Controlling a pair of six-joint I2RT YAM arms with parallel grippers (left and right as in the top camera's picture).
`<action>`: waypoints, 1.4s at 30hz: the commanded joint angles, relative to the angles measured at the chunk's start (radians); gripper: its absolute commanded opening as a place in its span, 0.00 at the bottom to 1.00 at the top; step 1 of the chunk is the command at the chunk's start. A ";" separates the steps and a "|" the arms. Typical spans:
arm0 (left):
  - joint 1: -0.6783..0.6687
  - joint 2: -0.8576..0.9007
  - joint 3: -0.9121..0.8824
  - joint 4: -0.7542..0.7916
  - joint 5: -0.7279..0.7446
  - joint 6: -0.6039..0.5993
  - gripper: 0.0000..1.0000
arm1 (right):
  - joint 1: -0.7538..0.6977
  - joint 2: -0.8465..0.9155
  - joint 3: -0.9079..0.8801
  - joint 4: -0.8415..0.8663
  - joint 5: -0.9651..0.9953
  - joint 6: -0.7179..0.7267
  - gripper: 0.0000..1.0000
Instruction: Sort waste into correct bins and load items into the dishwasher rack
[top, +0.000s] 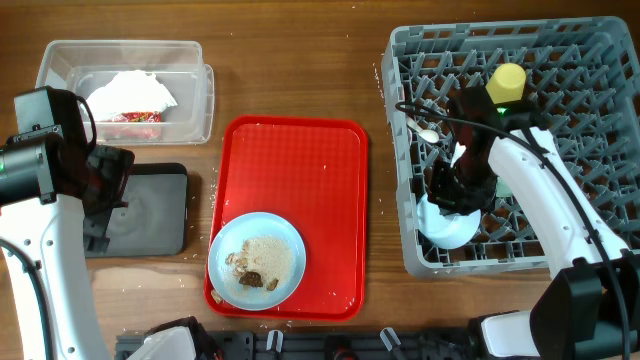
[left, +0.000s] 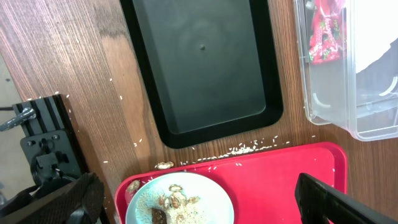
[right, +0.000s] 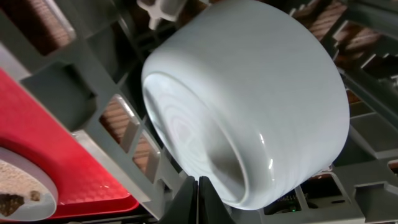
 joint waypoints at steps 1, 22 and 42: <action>0.004 -0.005 -0.003 -0.001 -0.016 -0.016 1.00 | -0.002 -0.003 -0.006 -0.032 0.165 0.122 0.04; 0.004 -0.005 -0.003 -0.001 -0.016 -0.016 1.00 | -0.003 -0.002 -0.018 -0.098 0.330 0.264 0.06; 0.004 -0.005 -0.003 -0.001 -0.016 -0.016 1.00 | -0.024 -0.080 -0.041 0.032 0.314 0.333 0.04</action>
